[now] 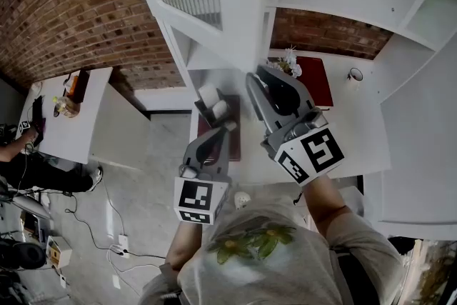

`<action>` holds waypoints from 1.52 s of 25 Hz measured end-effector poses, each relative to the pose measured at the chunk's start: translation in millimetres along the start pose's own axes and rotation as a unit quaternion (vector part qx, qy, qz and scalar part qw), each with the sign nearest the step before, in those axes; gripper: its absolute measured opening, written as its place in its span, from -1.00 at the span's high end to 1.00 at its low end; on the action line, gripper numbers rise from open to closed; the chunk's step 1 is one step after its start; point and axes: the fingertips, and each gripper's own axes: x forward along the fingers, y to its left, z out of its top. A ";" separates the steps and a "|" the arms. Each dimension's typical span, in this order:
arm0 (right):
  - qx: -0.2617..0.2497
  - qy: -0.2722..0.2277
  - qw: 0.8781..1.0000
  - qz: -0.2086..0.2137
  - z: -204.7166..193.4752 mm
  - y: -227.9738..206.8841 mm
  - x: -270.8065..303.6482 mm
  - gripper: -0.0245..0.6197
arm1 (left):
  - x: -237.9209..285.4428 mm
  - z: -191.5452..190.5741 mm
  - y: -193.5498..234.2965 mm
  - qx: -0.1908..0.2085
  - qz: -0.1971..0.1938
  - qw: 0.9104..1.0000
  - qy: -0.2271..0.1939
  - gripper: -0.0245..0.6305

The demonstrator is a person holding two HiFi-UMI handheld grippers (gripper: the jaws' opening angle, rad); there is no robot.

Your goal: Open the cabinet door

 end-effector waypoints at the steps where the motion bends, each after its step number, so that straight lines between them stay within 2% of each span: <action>1: 0.001 0.000 1.000 0.000 0.2 0.9 0.0 0.71 | -1.7 0.2 1.2 -0.001 0.000 1.000 -0.001 0.90; 12: -0.005 0.000 1.000 0.005 3.6 12.8 -0.5 0.71 | -16.9 -2.9 19.7 0.003 0.022 1.000 0.000 0.90; 38: -0.010 -0.010 0.999 0.034 6.2 51.4 0.6 0.71 | -32.4 -5.6 36.0 -0.001 0.029 1.000 -0.001 0.90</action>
